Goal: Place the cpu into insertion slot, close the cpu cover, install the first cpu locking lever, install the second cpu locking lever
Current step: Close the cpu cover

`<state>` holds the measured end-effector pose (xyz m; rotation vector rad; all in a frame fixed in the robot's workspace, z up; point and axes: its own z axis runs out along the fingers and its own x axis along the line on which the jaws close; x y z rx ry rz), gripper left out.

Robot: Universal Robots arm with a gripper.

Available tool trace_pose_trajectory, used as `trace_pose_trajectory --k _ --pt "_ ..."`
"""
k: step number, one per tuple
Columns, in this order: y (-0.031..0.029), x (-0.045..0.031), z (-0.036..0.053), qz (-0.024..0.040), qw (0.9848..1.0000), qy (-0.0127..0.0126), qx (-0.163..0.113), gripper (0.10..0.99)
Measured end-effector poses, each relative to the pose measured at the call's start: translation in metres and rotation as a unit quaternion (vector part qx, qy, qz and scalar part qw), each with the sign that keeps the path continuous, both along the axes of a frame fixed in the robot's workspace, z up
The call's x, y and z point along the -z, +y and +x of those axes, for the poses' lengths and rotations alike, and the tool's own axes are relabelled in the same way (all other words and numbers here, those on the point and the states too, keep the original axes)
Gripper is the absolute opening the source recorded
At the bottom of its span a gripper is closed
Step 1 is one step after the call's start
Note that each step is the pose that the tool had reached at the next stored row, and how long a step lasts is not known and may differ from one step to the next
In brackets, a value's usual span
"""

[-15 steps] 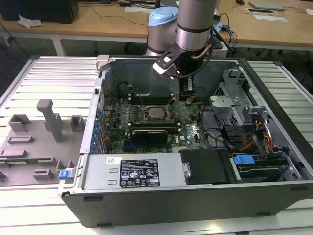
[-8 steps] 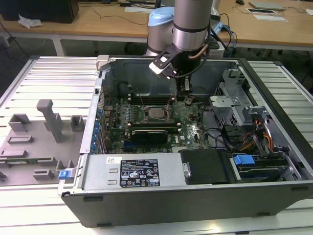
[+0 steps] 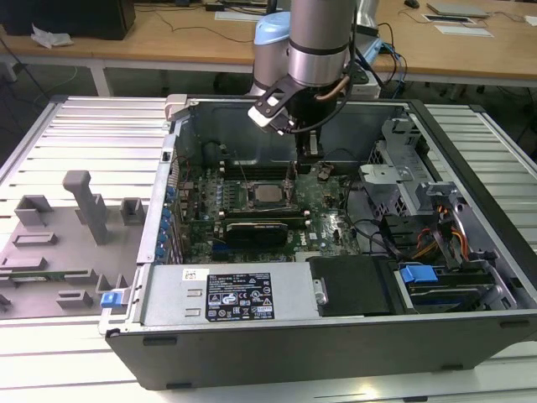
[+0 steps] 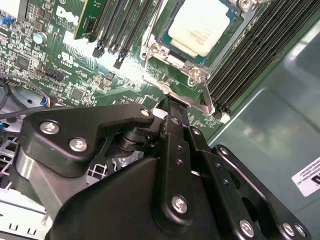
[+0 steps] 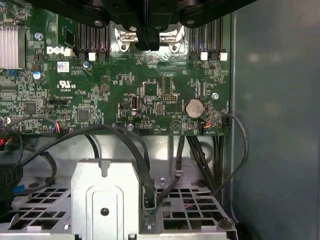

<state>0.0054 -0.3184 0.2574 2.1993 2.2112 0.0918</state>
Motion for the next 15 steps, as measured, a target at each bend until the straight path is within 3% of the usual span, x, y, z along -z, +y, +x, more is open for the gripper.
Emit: trace_pose_trajectory --k 8,15 --pt "0.0002 0.0005 -0.0111 -0.0028 1.0000 0.0000 0.000 0.106" --pt "0.0003 0.0032 -0.0261 -0.0039 1.0000 0.0000 0.000 0.106"
